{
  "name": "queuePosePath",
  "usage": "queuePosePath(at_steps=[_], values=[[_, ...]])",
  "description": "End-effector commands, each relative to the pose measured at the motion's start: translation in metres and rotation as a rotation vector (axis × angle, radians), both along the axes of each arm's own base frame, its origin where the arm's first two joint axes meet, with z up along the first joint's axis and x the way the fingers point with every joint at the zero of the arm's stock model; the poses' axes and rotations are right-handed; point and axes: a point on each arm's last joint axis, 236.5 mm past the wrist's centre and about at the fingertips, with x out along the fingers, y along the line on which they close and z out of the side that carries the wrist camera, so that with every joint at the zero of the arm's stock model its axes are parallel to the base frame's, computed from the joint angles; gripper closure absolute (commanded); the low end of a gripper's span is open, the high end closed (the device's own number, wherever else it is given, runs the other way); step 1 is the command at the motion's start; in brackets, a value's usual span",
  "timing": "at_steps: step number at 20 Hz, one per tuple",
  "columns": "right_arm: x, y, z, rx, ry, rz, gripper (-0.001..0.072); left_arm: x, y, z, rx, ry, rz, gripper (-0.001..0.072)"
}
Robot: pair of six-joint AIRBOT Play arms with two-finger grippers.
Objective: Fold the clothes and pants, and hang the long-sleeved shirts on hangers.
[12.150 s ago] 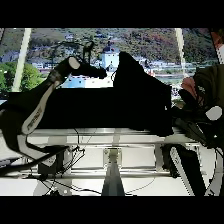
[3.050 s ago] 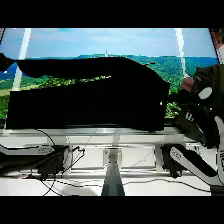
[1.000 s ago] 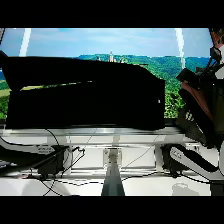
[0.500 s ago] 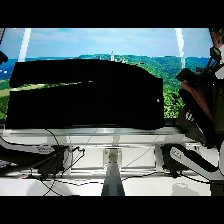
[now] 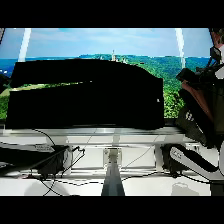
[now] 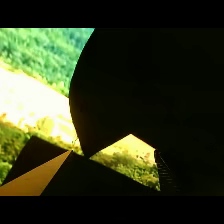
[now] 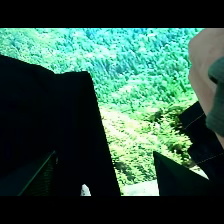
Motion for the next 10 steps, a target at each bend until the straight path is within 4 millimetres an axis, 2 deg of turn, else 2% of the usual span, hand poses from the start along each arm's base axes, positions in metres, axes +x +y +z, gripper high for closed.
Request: queuePosePath(at_steps=[1,5,6,7,10], values=[[0.001,0.003,0.001,0.014,-0.005,-0.001,0.0028,-0.002,-0.006,-0.020,-0.109,0.022,0.066,0.0162],[0.002,0.005,0.002,0.024,-0.008,-0.002,0.0028,0.009,-0.004,-0.031,-0.093,0.009,0.081,0.0168],[0.002,0.005,0.002,0.026,-0.008,-0.003,0.0028,0.013,0.000,-0.031,-0.074,-0.003,0.090,0.0188],[0.002,0.006,0.002,0.027,-0.008,-0.003,0.0028,0.017,0.004,-0.030,-0.053,-0.015,0.099,0.0242],[0.002,0.006,0.002,0.027,-0.008,-0.003,0.0027,0.029,0.008,-0.032,-0.011,-0.039,0.110,0.0260]])
